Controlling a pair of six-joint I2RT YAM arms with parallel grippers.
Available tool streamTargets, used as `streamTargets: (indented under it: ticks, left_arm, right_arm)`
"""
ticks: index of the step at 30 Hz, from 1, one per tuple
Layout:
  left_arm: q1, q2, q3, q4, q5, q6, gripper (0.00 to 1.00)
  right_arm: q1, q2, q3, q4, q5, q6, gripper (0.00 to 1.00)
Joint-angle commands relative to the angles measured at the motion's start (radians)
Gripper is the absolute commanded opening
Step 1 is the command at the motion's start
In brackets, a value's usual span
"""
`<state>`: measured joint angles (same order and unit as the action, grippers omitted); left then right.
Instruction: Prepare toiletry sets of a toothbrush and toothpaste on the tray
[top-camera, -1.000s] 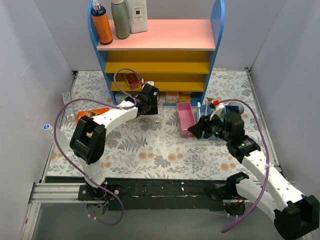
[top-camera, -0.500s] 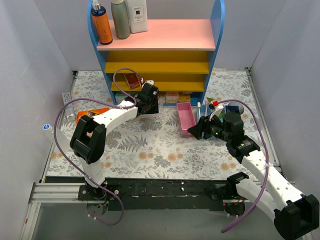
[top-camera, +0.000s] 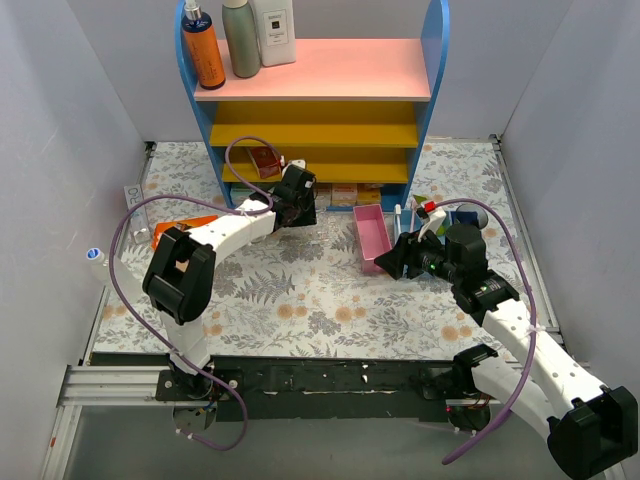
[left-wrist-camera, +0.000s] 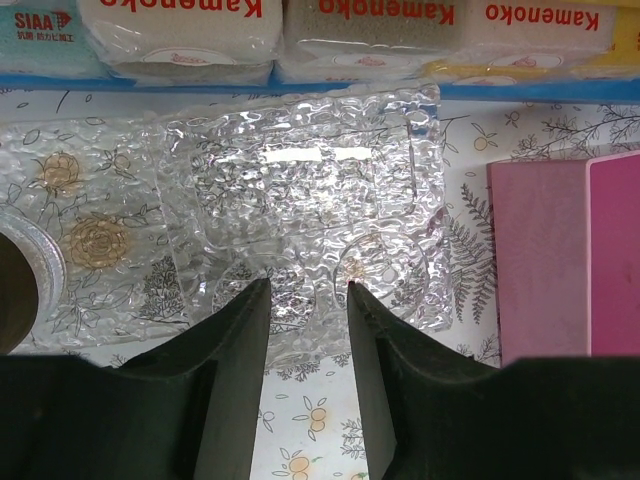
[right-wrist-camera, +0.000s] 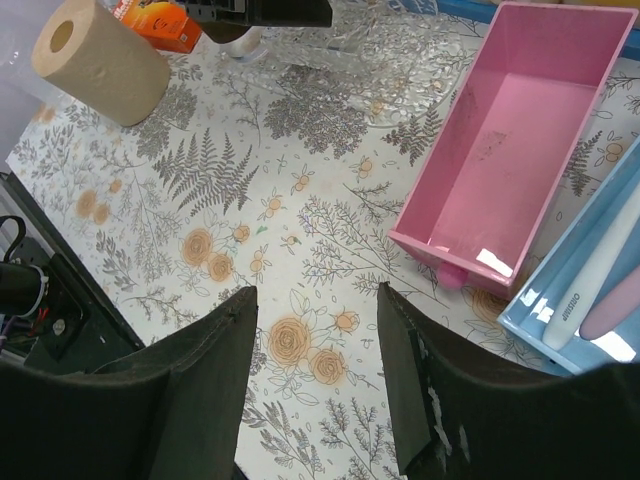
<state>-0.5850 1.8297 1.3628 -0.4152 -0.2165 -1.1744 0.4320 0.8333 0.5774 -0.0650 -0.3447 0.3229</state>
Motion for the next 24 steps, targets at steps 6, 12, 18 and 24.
streamTargets:
  ticks: [6,12,18,24]
  left_arm:
    - [0.005,0.013,0.052,0.0,-0.038,0.013,0.3]
    - [0.004,0.01,0.052,-0.019,-0.058,0.009,0.22]
    - [0.005,-0.013,0.032,-0.027,-0.083,-0.005,0.19]
    - [0.005,-0.03,0.007,-0.039,-0.113,-0.019,0.1]
  right_arm:
    - [-0.003,0.006,-0.016,0.054,-0.019,0.013,0.59]
    - [-0.004,0.007,-0.022,0.056,-0.02,0.018,0.59]
    - [-0.003,0.003,-0.028,0.056,-0.019,0.019,0.59]
    - [-0.004,0.006,-0.03,0.056,-0.02,0.021,0.59]
